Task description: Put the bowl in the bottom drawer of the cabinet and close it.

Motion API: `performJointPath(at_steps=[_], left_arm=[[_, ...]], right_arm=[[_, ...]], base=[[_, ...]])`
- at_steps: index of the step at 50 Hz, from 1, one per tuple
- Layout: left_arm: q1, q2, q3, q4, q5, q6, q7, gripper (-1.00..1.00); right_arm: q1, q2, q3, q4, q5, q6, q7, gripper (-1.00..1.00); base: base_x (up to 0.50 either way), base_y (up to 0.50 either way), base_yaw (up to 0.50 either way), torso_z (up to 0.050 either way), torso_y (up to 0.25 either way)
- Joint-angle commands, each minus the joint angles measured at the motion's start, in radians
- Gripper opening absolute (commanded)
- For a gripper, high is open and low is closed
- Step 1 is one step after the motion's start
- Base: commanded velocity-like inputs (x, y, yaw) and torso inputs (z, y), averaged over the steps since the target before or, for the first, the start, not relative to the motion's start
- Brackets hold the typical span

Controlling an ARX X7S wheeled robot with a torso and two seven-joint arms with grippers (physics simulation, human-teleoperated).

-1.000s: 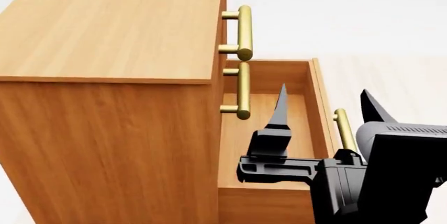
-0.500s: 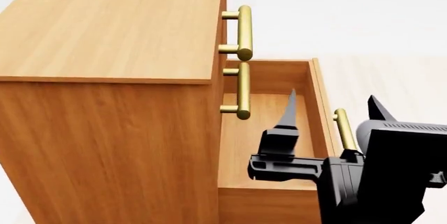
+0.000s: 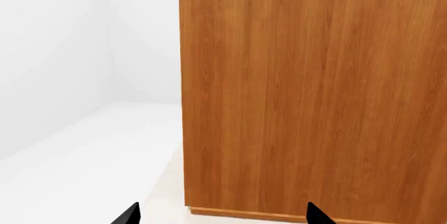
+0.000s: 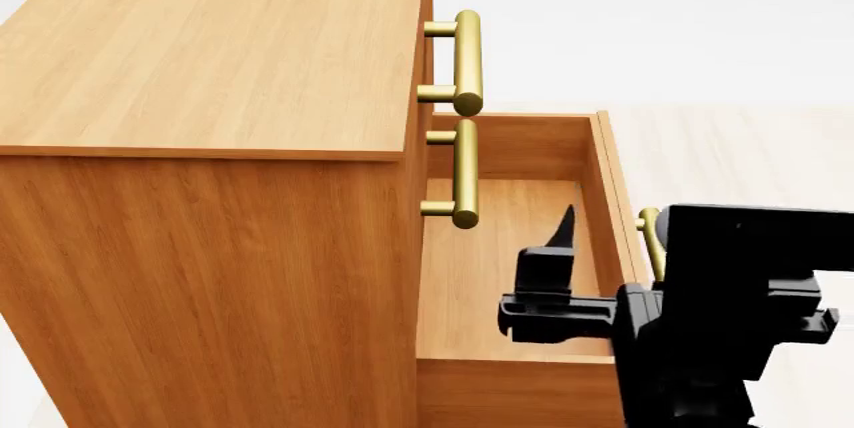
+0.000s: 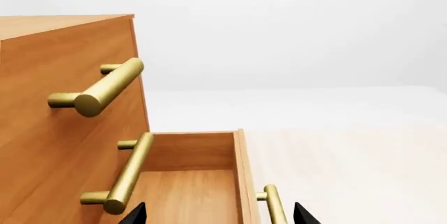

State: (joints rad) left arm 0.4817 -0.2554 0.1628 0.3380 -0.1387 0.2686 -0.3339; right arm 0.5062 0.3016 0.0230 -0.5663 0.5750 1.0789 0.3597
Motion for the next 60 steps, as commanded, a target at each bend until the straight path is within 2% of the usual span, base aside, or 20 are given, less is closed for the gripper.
performJointPath(at_steps=[1,8,10,13,15,21,28,30,34,37,40,60], left_arm=[[0.000,-0.008,0.003,0.018,-0.005,-0.016,-0.009,1.00],[-0.007,-0.003,0.008,-0.035,-0.002,0.030,-0.004,1.00],[0.003,-0.013,0.006,0.030,-0.006,-0.023,-0.015,1.00],[-0.004,-0.006,0.010,-0.029,-0.003,0.028,-0.007,1.00],[0.001,-0.014,0.008,0.022,-0.008,-0.016,-0.016,1.00],[-0.008,-0.009,0.014,-0.034,-0.006,0.030,-0.011,1.00],[-0.005,-0.019,0.014,0.012,-0.011,-0.010,-0.022,1.00],[-0.010,-0.012,0.018,-0.033,-0.004,0.029,-0.017,1.00],[-0.004,-0.022,0.018,0.018,-0.008,-0.014,-0.027,1.00],[-0.011,-0.015,0.022,-0.036,-0.004,0.031,-0.021,1.00],[-0.008,-0.023,0.021,0.006,-0.009,-0.005,-0.028,1.00],[-0.021,-0.023,0.031,-0.063,-0.010,0.053,-0.026,1.00]], right_arm=[[0.059,0.018,-0.029,0.130,0.008,0.050,-0.027,1.00],[0.076,0.023,-0.048,0.191,-0.004,0.053,-0.029,1.00],[0.089,0.021,-0.047,0.215,-0.002,0.074,-0.024,1.00],[0.099,0.021,-0.048,0.233,-0.003,0.080,-0.021,1.00],[0.108,0.019,-0.044,0.245,-0.002,0.091,-0.014,1.00],[0.143,0.013,-0.032,0.293,0.013,0.146,-0.003,1.00],[0.165,0.014,-0.031,0.345,0.011,0.158,-0.001,1.00],[0.174,0.012,-0.023,0.366,0.019,0.174,-0.002,1.00],[0.187,0.014,-0.026,0.397,0.017,0.177,-0.005,1.00],[0.197,0.013,-0.025,0.416,0.015,0.183,-0.001,1.00],[0.207,0.013,-0.026,0.430,0.012,0.188,0.005,1.00],[0.233,0.041,-0.067,0.521,0.019,0.208,-0.034,1.00]], base=[[0.00,0.00,0.00,0.000,0.000],[0.00,0.00,0.00,0.000,0.000],[0.00,0.00,0.00,0.000,0.000],[0.00,0.00,0.00,0.000,0.000],[0.00,0.00,0.00,0.000,0.000],[0.00,0.00,0.00,0.000,0.000],[0.00,0.00,0.00,0.000,0.000],[0.00,0.00,0.00,0.000,0.000],[0.00,0.00,0.00,0.000,0.000],[0.00,0.00,0.00,0.000,0.000],[0.00,0.00,0.00,0.000,0.000],[0.00,0.00,0.00,0.000,0.000]])
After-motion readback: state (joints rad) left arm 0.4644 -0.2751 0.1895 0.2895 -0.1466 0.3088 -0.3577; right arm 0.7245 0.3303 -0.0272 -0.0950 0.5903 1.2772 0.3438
